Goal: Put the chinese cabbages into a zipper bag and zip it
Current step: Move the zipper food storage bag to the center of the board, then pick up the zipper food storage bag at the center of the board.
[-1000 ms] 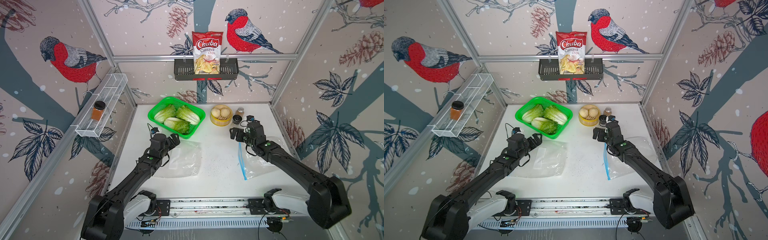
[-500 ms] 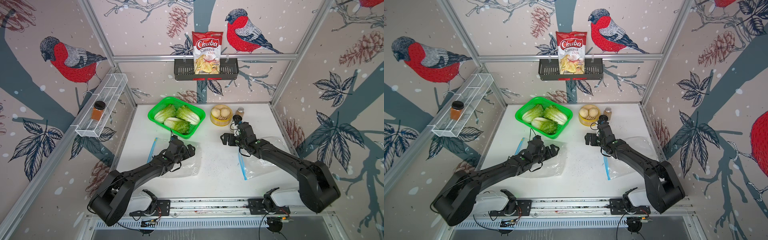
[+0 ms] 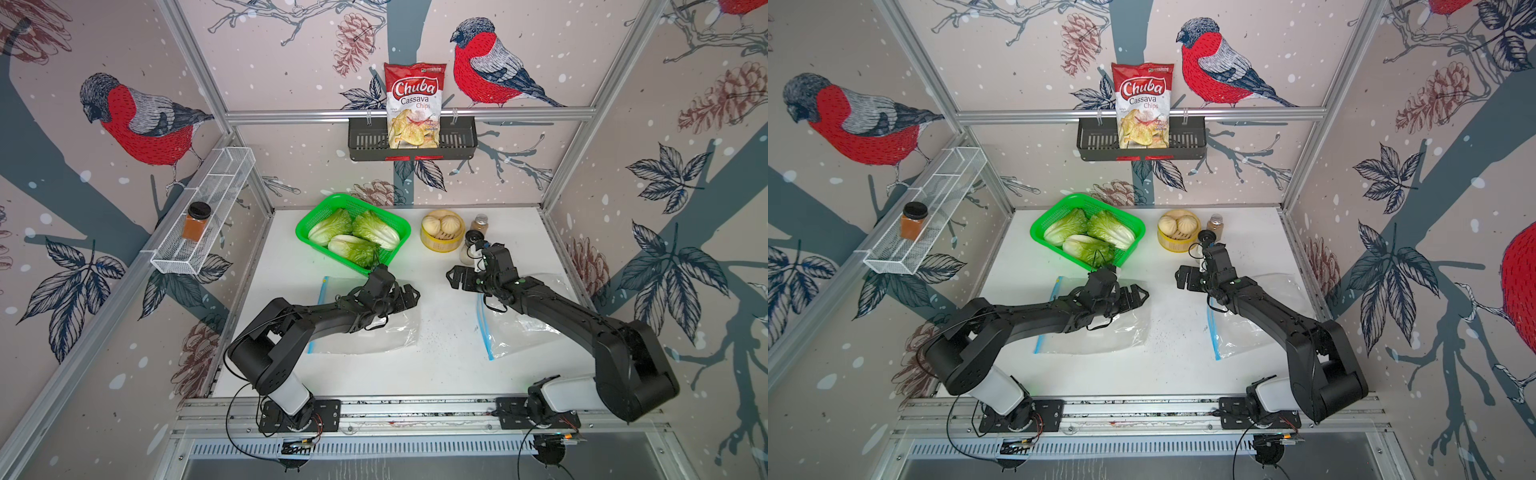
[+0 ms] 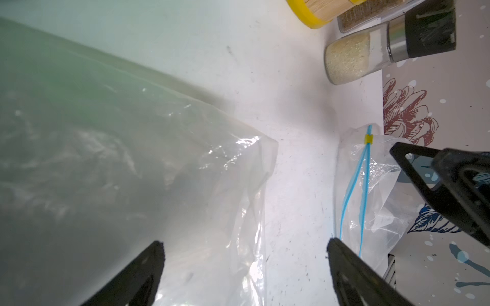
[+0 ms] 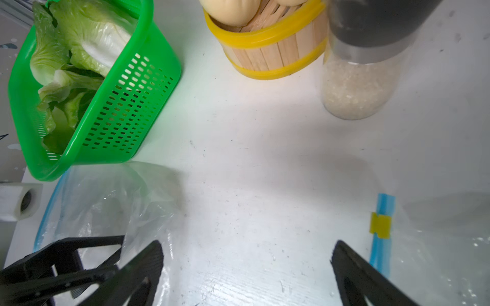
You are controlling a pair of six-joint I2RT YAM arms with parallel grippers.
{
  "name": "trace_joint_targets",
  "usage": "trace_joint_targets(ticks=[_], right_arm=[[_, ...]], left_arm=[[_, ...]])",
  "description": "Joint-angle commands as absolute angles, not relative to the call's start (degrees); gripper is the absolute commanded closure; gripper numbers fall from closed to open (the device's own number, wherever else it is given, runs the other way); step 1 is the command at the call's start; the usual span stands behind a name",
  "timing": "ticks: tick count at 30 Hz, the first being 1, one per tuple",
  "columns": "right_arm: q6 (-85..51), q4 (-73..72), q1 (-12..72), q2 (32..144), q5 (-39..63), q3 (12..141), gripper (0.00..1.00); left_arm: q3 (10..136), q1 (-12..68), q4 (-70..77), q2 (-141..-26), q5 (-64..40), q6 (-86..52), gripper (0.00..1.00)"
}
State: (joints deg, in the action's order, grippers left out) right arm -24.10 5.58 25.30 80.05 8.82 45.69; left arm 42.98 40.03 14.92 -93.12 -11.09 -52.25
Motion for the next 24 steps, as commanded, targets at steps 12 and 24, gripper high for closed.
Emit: trace_joint_targets(ticks=[12,24], right_arm=[[-23.0,12.4,39.8,92.5,17.4,56.1,0.01],[-19.8,17.0,42.8,106.9,20.3,65.8,0.23]], left_arm=[[38.3,37.6,3.1,-74.4,1.3,-52.5,0.06],[31.0,33.9,-13.2,-56.7,9.2,-59.4,0.06]])
